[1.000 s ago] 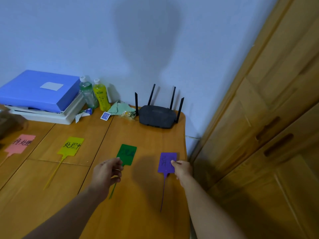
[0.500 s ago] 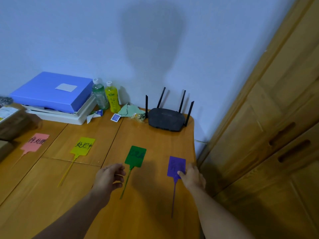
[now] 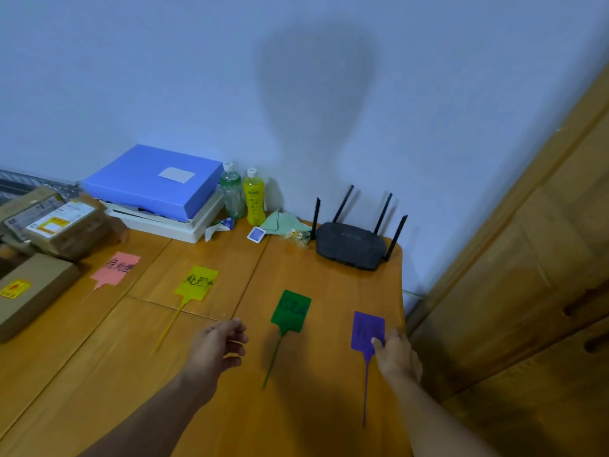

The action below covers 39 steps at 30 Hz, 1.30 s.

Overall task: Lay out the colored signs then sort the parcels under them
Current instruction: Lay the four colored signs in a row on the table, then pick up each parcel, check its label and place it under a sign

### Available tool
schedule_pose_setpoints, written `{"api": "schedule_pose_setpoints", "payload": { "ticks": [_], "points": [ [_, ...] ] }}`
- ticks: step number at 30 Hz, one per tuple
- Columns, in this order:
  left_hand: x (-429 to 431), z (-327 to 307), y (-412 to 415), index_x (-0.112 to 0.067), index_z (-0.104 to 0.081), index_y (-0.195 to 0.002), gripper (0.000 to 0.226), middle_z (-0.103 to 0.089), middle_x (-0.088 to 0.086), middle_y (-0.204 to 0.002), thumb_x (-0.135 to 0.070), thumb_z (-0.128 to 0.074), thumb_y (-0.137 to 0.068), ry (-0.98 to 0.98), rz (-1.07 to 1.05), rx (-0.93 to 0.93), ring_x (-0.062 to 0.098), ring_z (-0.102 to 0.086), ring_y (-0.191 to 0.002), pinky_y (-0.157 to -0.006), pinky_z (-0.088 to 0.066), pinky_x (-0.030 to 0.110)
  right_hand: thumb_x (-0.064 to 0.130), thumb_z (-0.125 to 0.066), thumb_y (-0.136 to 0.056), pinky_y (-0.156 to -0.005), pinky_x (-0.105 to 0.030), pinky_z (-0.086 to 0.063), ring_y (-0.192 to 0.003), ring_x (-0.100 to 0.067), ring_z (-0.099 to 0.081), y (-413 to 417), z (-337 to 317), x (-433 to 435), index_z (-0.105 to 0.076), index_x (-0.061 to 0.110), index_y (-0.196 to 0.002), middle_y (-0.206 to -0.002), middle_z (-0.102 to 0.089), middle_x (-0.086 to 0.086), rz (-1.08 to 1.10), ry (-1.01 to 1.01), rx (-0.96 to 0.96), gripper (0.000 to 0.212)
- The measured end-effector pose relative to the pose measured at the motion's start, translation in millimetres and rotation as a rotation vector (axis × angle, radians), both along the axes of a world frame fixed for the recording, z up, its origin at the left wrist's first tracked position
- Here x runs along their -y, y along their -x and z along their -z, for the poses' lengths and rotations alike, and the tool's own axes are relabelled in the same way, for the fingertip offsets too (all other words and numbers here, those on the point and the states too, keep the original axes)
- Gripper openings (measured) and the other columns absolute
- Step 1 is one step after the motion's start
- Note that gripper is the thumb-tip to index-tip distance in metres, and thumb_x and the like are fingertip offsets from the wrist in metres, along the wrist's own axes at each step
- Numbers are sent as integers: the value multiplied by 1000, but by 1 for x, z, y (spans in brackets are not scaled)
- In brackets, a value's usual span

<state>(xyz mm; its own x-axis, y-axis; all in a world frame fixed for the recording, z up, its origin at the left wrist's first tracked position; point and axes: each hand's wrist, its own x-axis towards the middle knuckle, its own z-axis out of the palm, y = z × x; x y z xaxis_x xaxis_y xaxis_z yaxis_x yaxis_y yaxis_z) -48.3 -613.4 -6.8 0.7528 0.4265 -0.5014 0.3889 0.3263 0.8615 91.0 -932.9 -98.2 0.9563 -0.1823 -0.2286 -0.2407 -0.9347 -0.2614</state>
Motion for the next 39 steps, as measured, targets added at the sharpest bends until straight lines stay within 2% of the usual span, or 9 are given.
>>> {"api": "schedule_pose_setpoints", "payload": {
  "ticks": [4,7,10,14,23,28,31,37,39],
  "points": [
    [-27,-38,13,-5,-68,-86,22,-67,9,-72,-22,-63,-99,-97,137,-18,21,-60,-57,-51,-46,30,38,-54,-100,-70,-30,-46,-92,-27,-65,4,-31,-33,-63,21,-92,-98,-69,-5,-118,-57,9,20],
    [-67,-72,33,-6,-69,-84,22,-69,8,-72,-21,-62,-98,-236,357,-71,21,-62,-61,-53,-48,30,39,-54,-100,-59,-31,-47,-76,-22,-64,16,-61,-79,-58,23,-76,-78,-66,-1,-211,-93,-43,30],
    [-126,-101,59,-5,-69,-86,21,-71,6,-74,-19,-59,-98,-400,445,-135,19,-65,-63,-54,-51,29,44,-52,-100,-45,-27,-34,-60,-14,-57,33,-99,-146,-58,25,-71,-66,-60,6,-282,-133,-47,35],
    [-220,-139,94,-8,-67,-89,18,-72,7,-81,-19,-57,-99,-568,438,-189,18,-66,-66,-57,-53,30,45,-53,-99,-50,-29,-38,-56,-17,-58,61,-158,-253,-57,24,-69,-63,-62,5,-356,-217,-21,37],
    [-431,-213,141,-9,-70,-85,23,-73,9,-84,-21,-54,-96,-955,387,-246,21,-67,-71,-60,-55,33,38,-51,-96,-65,-32,-48,-75,-21,-64,128,-278,-480,-66,19,-79,-79,-68,-1,-474,-304,82,30],
    [-503,-224,138,-24,-67,-82,23,-69,-4,-78,-42,-55,-88,-1206,479,-312,11,-67,-72,-65,-59,29,40,-47,-97,-80,-37,-56,-92,-25,-65,143,-304,-575,-67,22,-101,-100,-70,-2,-590,-128,146,28],
    [-530,-229,121,-24,-59,-79,22,-65,-4,-82,-44,-50,-83,-1314,548,-365,13,-66,-74,-73,-62,36,45,-47,-98,-82,-36,-52,-107,-28,-64,140,-308,-624,-66,19,-120,-117,-69,-5,-664,-11,199,39],
    [-583,-230,76,-22,-59,-125,56,-62,2,-114,-55,-42,-83,-1452,576,-364,21,-60,-102,-89,-56,42,50,-45,-98,-87,-41,-52,-110,-29,-61,102,-300,-707,-62,20,-123,-122,-66,-7,-712,51,184,43],
    [-601,-224,60,-23,-56,-134,55,-61,3,-125,-53,-48,-88,-1454,568,-370,22,-60,-111,-94,-54,42,51,-44,-99,-93,-43,-50,-118,-29,-57,87,-294,-729,-57,19,-132,-130,-63,-8,-723,63,168,48]
  ]
}}
